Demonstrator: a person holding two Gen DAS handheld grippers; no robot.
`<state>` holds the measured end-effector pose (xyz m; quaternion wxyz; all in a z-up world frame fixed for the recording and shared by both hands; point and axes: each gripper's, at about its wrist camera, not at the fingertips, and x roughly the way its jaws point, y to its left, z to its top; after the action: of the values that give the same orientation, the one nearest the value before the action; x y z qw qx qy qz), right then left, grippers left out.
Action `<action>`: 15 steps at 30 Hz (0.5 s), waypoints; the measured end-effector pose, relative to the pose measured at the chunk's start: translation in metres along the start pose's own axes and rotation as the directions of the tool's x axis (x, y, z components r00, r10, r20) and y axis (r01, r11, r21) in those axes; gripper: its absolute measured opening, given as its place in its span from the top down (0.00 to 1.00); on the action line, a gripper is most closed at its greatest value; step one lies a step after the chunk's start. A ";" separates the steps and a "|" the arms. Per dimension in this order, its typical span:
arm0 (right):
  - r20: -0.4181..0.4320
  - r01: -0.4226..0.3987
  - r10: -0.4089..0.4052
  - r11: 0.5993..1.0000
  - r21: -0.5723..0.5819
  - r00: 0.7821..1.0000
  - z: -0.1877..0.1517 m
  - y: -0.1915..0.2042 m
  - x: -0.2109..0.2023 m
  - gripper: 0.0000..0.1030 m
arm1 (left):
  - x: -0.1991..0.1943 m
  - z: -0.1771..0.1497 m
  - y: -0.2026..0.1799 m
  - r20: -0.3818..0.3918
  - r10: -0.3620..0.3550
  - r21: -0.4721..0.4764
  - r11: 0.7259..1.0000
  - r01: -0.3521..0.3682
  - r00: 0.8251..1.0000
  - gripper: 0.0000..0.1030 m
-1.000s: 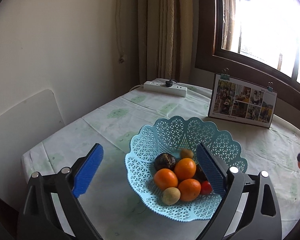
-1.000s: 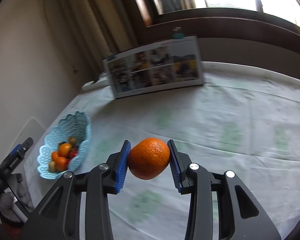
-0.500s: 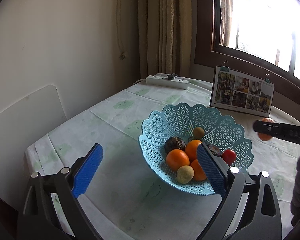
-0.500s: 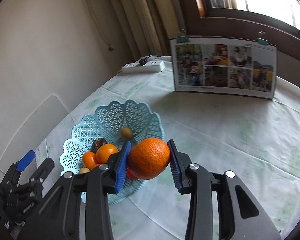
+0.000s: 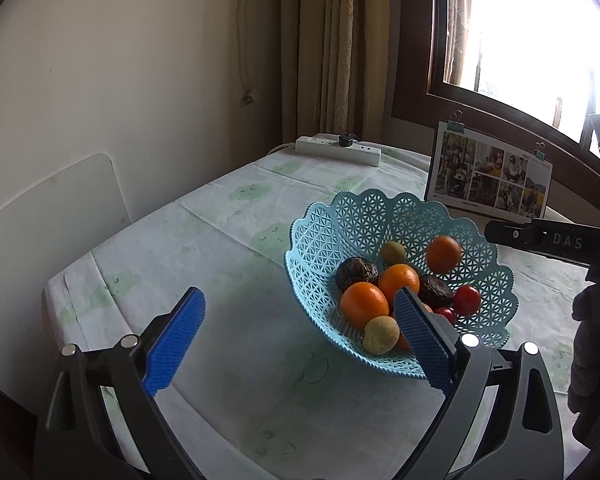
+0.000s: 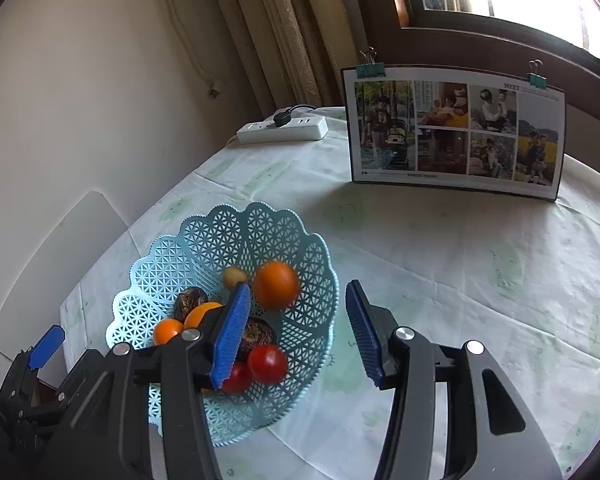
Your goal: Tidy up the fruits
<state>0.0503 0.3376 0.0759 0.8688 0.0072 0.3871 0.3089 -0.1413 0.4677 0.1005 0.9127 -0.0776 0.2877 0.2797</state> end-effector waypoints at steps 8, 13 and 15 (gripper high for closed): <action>0.008 0.014 -0.014 1.000 -0.004 1.000 -0.019 -0.011 -0.015 0.38 | -0.001 -0.001 -0.009 0.002 0.015 0.023 1.000 -0.015 1.000 0.03; 0.038 0.031 -0.029 0.999 -0.041 0.999 -0.033 -0.009 -0.028 0.27 | -0.004 0.000 -0.014 0.010 0.017 0.034 0.999 -0.018 1.000 0.03; 0.056 0.041 -0.038 0.998 -0.056 0.998 -0.038 -0.007 -0.034 0.25 | -0.005 0.000 -0.017 0.012 0.017 0.040 0.999 -0.017 1.000 0.03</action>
<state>0.0111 0.3047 0.0698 0.8849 -0.0167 0.3540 0.3023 -0.1352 0.4509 0.1029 0.9134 -0.0552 0.2884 0.2821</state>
